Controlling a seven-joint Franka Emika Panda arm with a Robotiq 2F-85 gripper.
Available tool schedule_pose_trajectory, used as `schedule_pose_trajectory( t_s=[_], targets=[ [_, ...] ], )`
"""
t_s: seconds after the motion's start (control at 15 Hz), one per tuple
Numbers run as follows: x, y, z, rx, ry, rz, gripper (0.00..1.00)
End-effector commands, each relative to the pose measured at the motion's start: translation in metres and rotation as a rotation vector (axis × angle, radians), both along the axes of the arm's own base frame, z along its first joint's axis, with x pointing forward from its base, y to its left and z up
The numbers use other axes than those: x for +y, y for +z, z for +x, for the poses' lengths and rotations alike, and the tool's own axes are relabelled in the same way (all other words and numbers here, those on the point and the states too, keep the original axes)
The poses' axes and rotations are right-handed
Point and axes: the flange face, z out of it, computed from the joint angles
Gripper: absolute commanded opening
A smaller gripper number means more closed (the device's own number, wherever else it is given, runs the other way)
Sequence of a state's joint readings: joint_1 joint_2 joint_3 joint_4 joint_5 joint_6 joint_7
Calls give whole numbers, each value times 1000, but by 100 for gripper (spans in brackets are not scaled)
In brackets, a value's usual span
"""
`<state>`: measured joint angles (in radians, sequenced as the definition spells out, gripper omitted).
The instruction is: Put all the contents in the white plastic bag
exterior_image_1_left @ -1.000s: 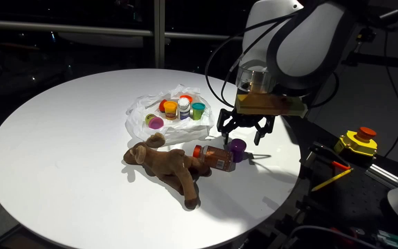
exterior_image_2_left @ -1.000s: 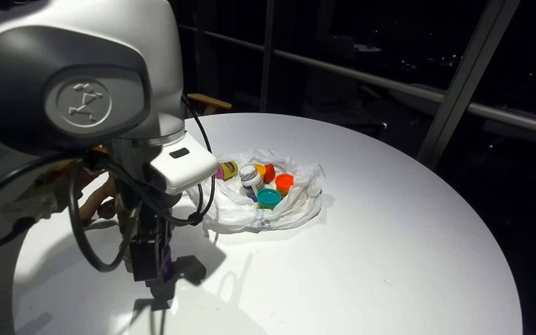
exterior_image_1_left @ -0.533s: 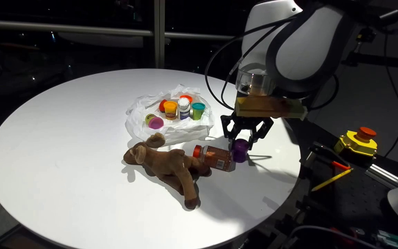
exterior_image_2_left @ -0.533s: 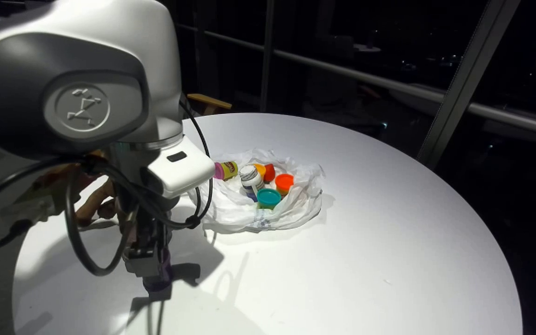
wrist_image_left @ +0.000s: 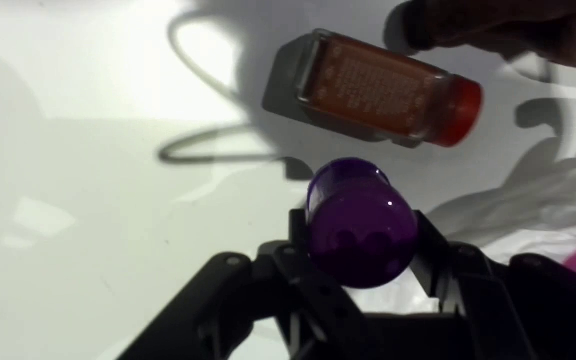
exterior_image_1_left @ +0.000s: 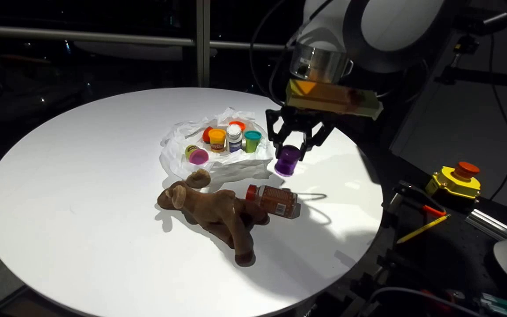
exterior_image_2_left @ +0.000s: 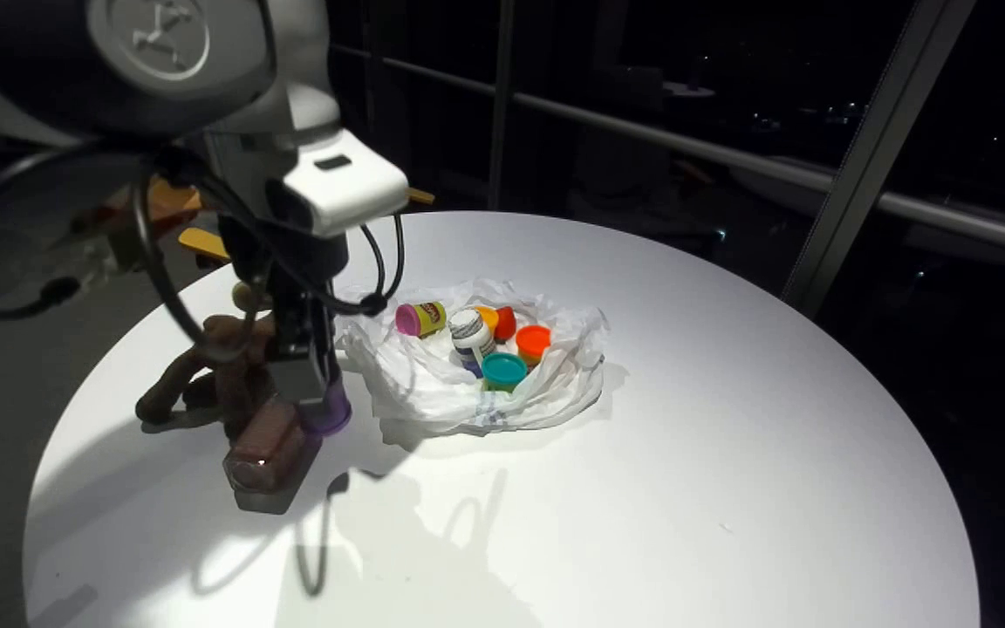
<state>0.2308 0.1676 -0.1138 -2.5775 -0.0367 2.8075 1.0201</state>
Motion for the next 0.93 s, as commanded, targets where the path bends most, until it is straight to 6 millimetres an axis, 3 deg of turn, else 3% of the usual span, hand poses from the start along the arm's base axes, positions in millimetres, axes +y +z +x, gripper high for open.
schedule_pose_trajectory(
  t_s=[0.0, 0.13, 0.33, 0.87],
  targets=[
    [33, 51, 36, -105, 54, 1, 26],
    [48, 57, 60, -156, 86, 14, 26],
    [58, 50, 89, -194, 114, 14, 26],
    [43, -17, 137, -217, 118, -63, 26]
  ],
)
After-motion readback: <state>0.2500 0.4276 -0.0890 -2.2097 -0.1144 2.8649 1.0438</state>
